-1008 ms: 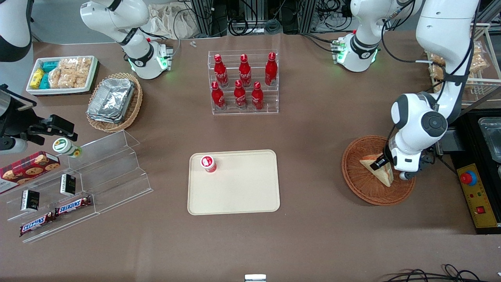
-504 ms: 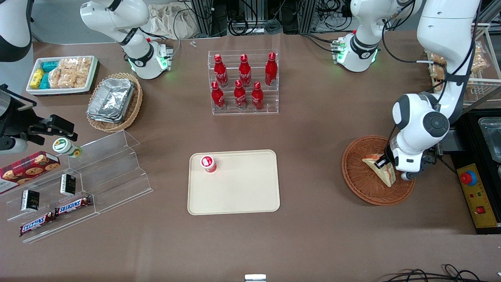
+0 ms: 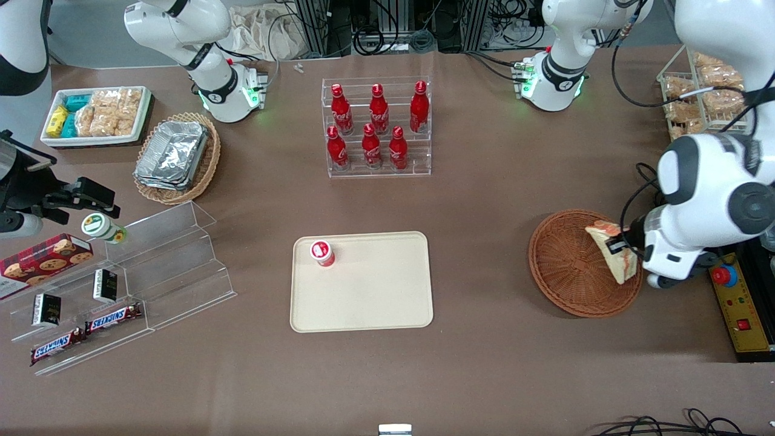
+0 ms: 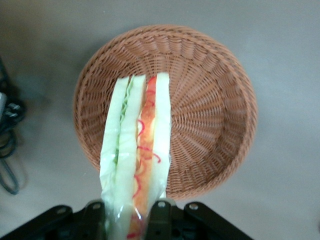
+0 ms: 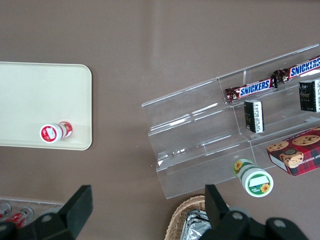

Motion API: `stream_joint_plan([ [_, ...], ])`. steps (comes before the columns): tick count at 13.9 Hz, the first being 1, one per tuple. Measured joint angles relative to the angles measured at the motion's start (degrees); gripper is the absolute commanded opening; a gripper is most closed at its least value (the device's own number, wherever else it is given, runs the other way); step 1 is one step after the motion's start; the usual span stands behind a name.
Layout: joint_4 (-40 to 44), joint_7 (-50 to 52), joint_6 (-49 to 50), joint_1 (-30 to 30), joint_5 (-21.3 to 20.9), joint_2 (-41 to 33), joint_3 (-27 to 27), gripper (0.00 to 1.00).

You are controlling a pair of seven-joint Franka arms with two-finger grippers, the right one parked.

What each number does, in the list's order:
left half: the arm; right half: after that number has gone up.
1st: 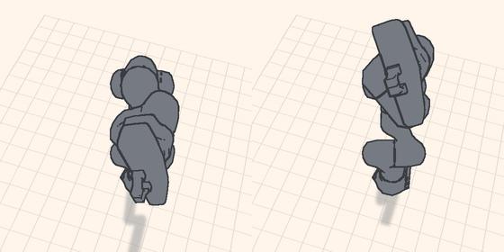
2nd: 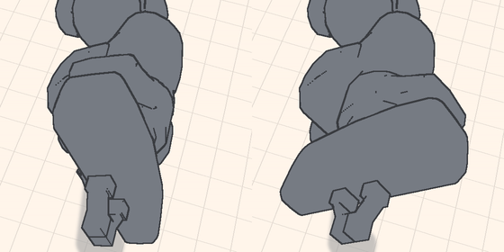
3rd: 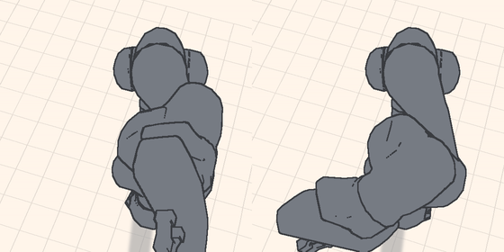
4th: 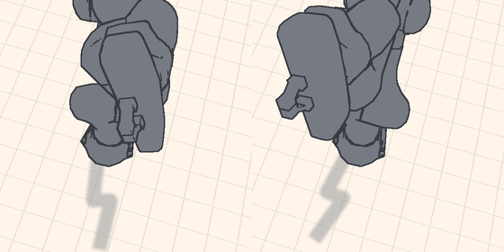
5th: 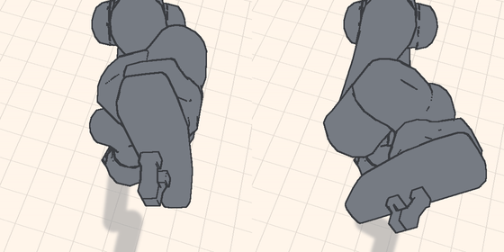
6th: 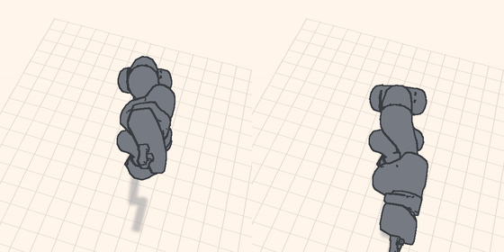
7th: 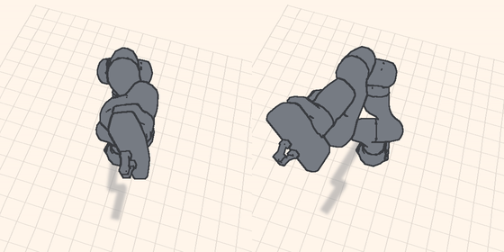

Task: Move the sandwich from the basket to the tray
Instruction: 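Lift the sandwich out of the basket with the left gripper, then carry the held sandwich over to the cream tray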

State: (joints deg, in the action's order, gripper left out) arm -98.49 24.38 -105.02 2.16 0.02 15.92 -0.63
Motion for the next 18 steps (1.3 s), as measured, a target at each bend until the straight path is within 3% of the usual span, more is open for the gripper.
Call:
stream_joint_plan([
  [4,12.5,-1.4,8.7,1.8,0.0,-0.1,3.7,0.0],
  [8,16.5,-0.6,9.4,10.5,0.0,1.2,6.6,0.0],
  [13,16.5,0.2,-1.5,17.0,0.0,9.7,6.6,0.0],
  [18,16.6,9.8,-14.1,23.7,0.0,18.9,6.6,0.0],
])
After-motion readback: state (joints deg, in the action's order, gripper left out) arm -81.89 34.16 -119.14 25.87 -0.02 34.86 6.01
